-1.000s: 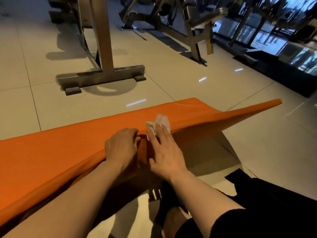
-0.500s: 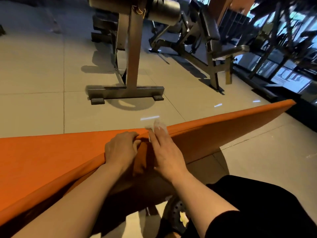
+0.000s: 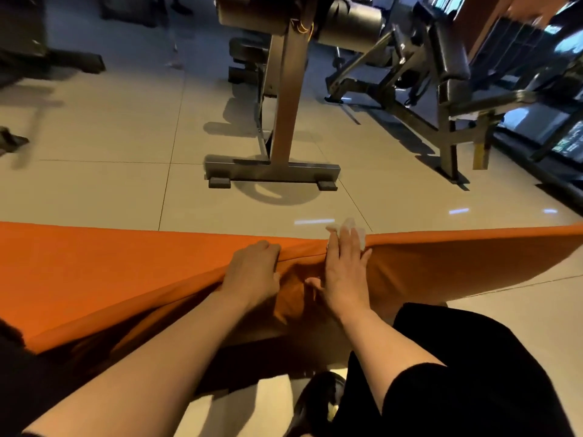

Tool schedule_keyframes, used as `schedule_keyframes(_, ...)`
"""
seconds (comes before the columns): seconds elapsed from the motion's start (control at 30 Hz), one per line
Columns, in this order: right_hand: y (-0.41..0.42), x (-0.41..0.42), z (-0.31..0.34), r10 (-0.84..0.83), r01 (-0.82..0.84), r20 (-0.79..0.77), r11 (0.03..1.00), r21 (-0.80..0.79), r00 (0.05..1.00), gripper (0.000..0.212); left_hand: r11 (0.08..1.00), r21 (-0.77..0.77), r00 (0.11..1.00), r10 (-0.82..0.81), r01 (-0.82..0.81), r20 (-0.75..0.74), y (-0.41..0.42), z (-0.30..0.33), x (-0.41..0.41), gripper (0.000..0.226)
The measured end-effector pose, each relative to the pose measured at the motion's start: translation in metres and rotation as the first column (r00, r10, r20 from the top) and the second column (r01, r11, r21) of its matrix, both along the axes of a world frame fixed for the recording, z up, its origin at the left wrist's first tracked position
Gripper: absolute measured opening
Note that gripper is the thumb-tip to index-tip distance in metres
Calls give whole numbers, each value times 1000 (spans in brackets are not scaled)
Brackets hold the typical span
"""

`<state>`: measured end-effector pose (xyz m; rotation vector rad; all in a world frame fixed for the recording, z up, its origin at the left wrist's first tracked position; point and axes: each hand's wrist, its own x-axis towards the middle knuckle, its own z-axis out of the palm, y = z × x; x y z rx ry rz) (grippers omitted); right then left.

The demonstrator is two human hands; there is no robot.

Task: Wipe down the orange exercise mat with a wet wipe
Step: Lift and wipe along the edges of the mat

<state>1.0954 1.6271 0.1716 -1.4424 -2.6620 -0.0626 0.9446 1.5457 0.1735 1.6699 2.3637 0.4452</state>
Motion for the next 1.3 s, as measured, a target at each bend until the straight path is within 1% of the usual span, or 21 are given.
schedule_keyframes(0.07, 1, 1, -3, 21, -21, -7, 999, -24, 1000, 103, 999, -30, 999, -22, 20, -46, 17, 0, 22, 43)
schedule_keyframes(0.17, 2, 1, -2, 78, -78, -9, 995, -56, 997, 98, 997, -60, 991, 39, -47, -128, 37, -7, 48, 47)
schedule_keyframes(0.23, 5, 5, -1, 140, -140, -1, 988, -68, 990, 95, 997, -39, 980, 63, -71, -188, 41, -14, 51, 45)
schedule_keyframes(0.33, 11, 26, 4, 202, -201, 51, 979, -33, 978, 105, 997, 38, 967, 81, -74, -242, 43, -19, 48, 48)
schedule_keyframes(0.37, 14, 34, 5, 177, -177, 90, 984, -4, 980, 109, 995, 54, 967, 89, -78, -239, 45, -20, 47, 49)
schedule_keyframes(0.43, 19, 50, 7, 33, -40, 118, 998, 53, 992, 114, 993, 57, 969, 117, -107, -217, 47, -23, 51, 50)
schedule_keyframes(0.5, 19, 61, 9, -90, 85, 72, 994, 62, 993, 116, 988, 55, 969, 149, -141, -197, 48, -28, 60, 52)
schedule_keyframes(0.53, 17, 63, 10, -80, 78, 55, 997, 28, 995, 116, 986, 58, 969, 162, -153, -187, 47, -29, 66, 53)
schedule_keyframes(0.57, 15, 64, 11, -21, 22, 58, 1000, -21, 998, 115, 986, 60, 969, 167, -158, -184, 46, -29, 71, 53)
schedule_keyframes(0.63, 8, 63, 13, 161, -150, 101, 983, -109, 982, 115, 986, 62, 967, 165, -156, -192, 43, -27, 78, 54)
schedule_keyframes(0.67, 5, 63, 15, 231, -215, 121, 968, -133, 965, 115, 985, 68, 967, 168, -158, -193, 41, -25, 80, 55)
schedule_keyframes(0.7, 3, 66, 15, 261, -243, 131, 960, -140, 956, 114, 984, 70, 967, 173, -163, -187, 39, -23, 80, 56)
schedule_keyframes(0.77, 2, 83, 11, 204, -195, 115, 977, -84, 972, 114, 982, 73, 970, 182, -172, -162, 35, -22, 85, 58)
schedule_keyframes(0.83, -1, 108, 6, 12, -12, 32, 1000, 7, 999, 110, 982, 70, 972, 186, -177, -146, 32, -23, 92, 59)
schedule_keyframes(0.9, -3, 130, 3, -160, 161, -16, 987, 15, 987, 106, 979, 68, 968, 199, -190, -154, 31, -25, 102, 62)
schedule_keyframes(0.93, -2, 136, 1, -188, 188, -25, 982, -7, 982, 105, 976, 68, 964, 213, -205, -161, 30, -26, 107, 65)
schedule_keyframes(1.0, 3, 140, 0, -147, 144, -49, 988, -48, 988, 105, 967, 81, 955, 252, -242, -153, 32, -24, 116, 74)
schedule_keyframes(1.07, 8, 136, -3, -79, 74, -78, 995, -61, 994, 108, 965, 137, 962, 240, -222, -130, 38, -18, 127, 78)
schedule_keyframes(1.17, 13, 126, -8, 22, -29, -117, 998, -55, 993, 106, 979, 194, 982, 98, -66, -160, 55, -12, 156, 65)
schedule_keyframes(1.23, 13, 123, -10, 124, -130, -144, 991, -37, 982, 99, 979, 195, 981, 99, -66, -169, 62, -15, 169, 58)
schedule_keyframes(1.3, 15, 127, -12, 172, -176, -123, 984, -23, 977, 95, 974, 200, 974, 143, -107, -178, 67, -22, 173, 58)
